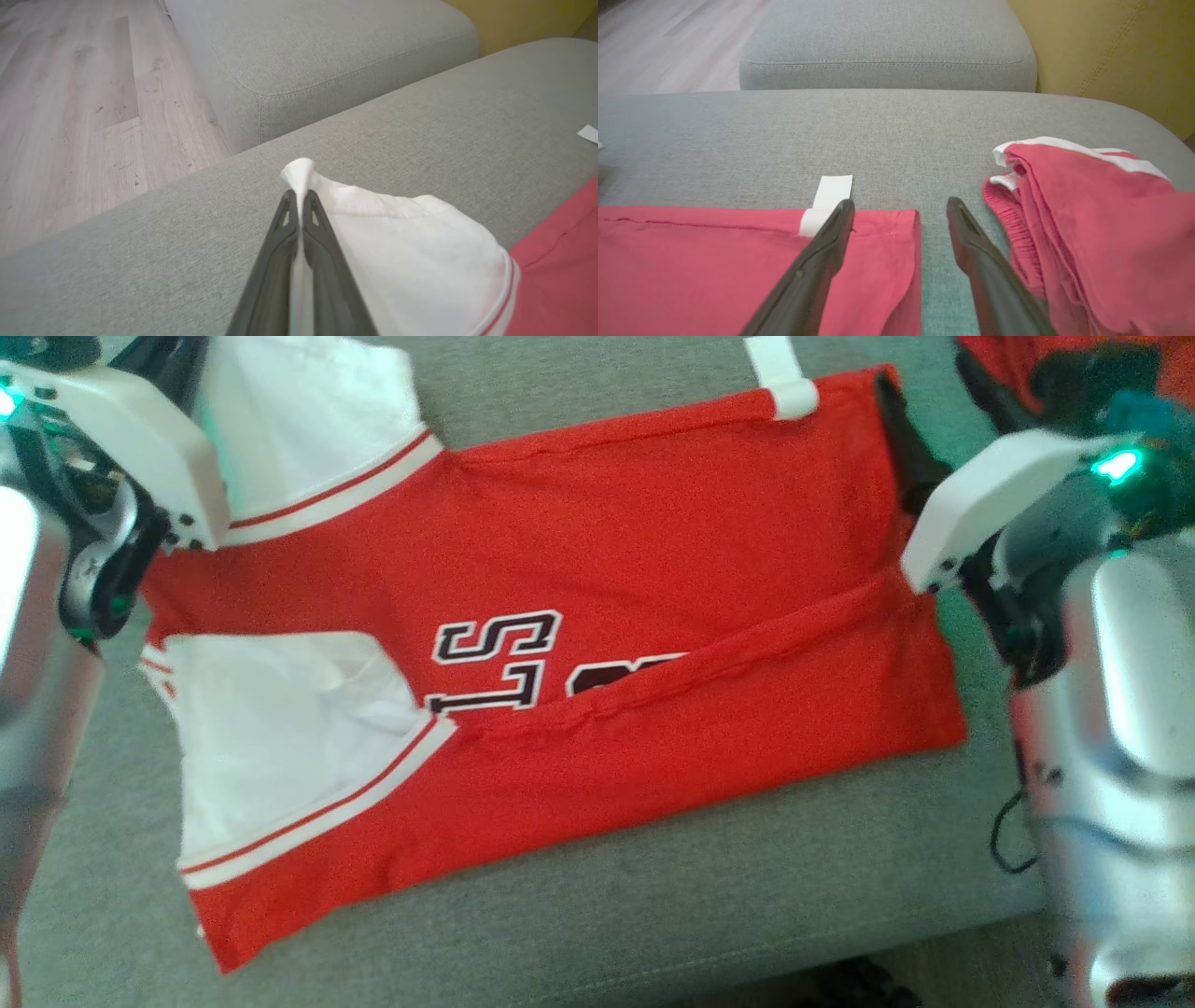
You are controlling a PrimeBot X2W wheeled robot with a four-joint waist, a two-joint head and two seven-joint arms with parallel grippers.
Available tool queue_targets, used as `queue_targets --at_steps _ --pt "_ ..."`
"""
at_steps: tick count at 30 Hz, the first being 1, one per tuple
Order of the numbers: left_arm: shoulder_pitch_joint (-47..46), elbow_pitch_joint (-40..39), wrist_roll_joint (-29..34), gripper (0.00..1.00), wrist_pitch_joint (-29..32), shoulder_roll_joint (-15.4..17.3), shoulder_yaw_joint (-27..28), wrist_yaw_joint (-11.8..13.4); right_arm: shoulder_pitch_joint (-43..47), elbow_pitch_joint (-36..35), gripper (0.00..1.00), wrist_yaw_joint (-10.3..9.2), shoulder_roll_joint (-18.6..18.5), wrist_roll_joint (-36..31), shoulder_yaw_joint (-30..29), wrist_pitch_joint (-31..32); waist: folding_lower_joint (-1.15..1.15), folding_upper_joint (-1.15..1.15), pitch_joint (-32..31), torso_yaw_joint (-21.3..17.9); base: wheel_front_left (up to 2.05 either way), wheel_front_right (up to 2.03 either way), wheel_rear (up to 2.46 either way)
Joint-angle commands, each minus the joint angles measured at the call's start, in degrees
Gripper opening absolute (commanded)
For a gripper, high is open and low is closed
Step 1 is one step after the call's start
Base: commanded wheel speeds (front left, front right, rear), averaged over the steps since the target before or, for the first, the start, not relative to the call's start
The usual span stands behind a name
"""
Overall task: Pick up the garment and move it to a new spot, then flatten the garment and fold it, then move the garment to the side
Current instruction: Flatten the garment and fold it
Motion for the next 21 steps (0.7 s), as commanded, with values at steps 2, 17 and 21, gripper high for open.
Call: queue_targets --at_steps 2,17,21 --pt "-2.9 -3.12 0.68 0.0 -1.31 1.78 2.06 -0.22 -3.0 1.34 1.0 0.37 -1.08 -0.59 -0.31 2.26 0.0 0.0 -0.18 2.17 0.0 0.0 0.0" --pt "-0.82 -7.48 -0.06 0.0 -4.07 -1.08 -0.11 -0.44 -11.79 18.91 0.4 0.37 -6.11 2.96 2.55 7.95 0.0 0.0 -0.71 6.94 0.0 0.0 0.0" --pt "-0.23 -7.24 -0.45 0.0 -4.25 -1.16 -0.31 -0.46 -12.72 21.06 0.0 0.37 -6.65 4.23 3.11 6.18 0.0 0.0 -1.36 7.25 0.0 0.0 0.0"
